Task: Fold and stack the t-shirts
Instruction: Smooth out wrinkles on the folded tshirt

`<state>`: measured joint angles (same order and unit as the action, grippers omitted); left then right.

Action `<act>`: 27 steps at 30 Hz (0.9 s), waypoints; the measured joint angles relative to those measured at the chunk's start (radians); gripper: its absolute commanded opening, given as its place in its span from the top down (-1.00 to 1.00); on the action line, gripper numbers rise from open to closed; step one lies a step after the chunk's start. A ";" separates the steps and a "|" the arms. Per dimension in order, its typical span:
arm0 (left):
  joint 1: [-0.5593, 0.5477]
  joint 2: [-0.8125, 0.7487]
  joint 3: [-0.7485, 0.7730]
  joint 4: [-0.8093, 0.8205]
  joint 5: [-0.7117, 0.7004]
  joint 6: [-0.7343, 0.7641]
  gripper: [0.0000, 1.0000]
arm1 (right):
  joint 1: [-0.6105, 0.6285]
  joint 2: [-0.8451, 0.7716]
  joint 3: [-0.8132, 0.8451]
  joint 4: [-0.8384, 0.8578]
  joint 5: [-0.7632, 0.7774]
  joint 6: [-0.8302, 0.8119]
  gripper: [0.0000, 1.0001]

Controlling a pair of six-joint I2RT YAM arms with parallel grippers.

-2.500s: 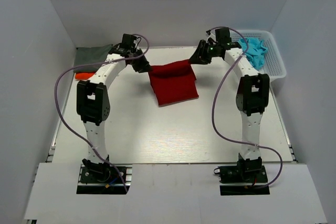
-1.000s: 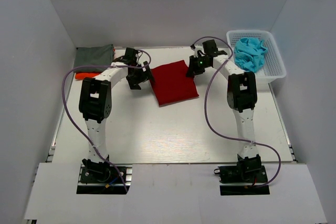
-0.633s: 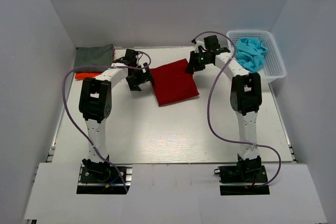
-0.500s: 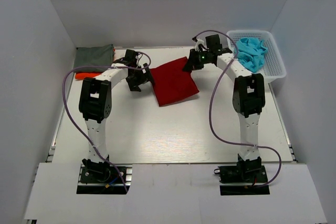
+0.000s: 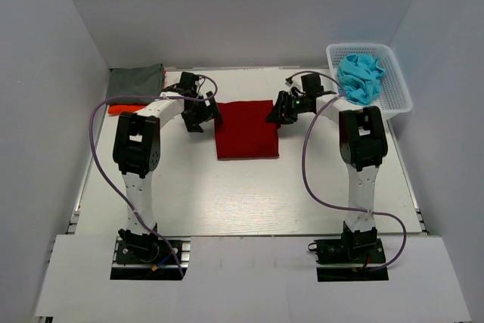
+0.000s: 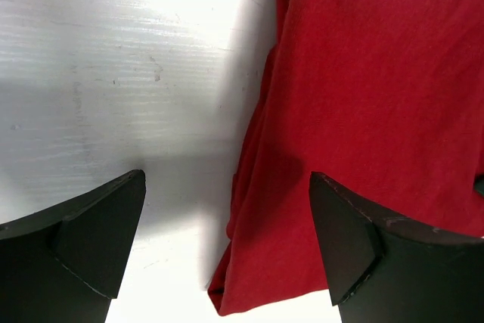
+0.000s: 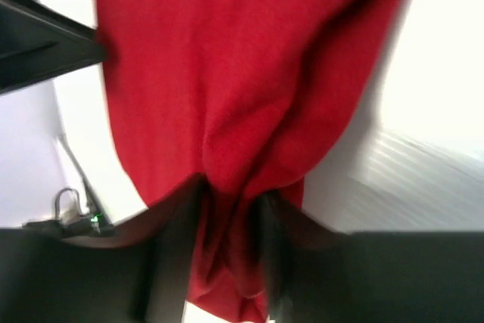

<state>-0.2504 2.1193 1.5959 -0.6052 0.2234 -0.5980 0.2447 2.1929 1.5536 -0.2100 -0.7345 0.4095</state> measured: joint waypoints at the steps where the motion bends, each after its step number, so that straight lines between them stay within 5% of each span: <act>1: 0.000 -0.001 0.000 -0.003 0.000 0.002 -0.98 | -0.001 0.000 0.002 -0.009 0.024 -0.003 0.05; 2: 0.000 -0.001 0.000 -0.005 -0.002 0.003 -0.98 | -0.002 0.000 0.007 -0.023 0.047 -0.012 -0.36; 4: 0.000 -0.003 0.000 -0.013 -0.006 0.008 -0.98 | -0.002 0.000 0.025 -0.058 0.117 -0.034 -0.81; 12: 0.000 -0.023 -0.004 -0.027 -0.030 0.021 -0.98 | 0.009 -0.074 0.042 -0.182 0.335 -0.112 -0.81; 22: 0.006 -0.023 -0.005 -0.049 -0.034 0.023 -0.98 | 0.066 -0.089 0.059 -0.193 0.290 -0.130 -0.43; 27: 0.006 -0.023 -0.005 -0.049 -0.034 0.023 -0.98 | 0.093 -0.081 0.063 -0.189 0.235 -0.127 0.29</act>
<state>-0.2443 2.0960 1.5913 -0.6544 0.1898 -0.5747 0.3374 2.1120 1.6169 -0.3988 -0.4995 0.2821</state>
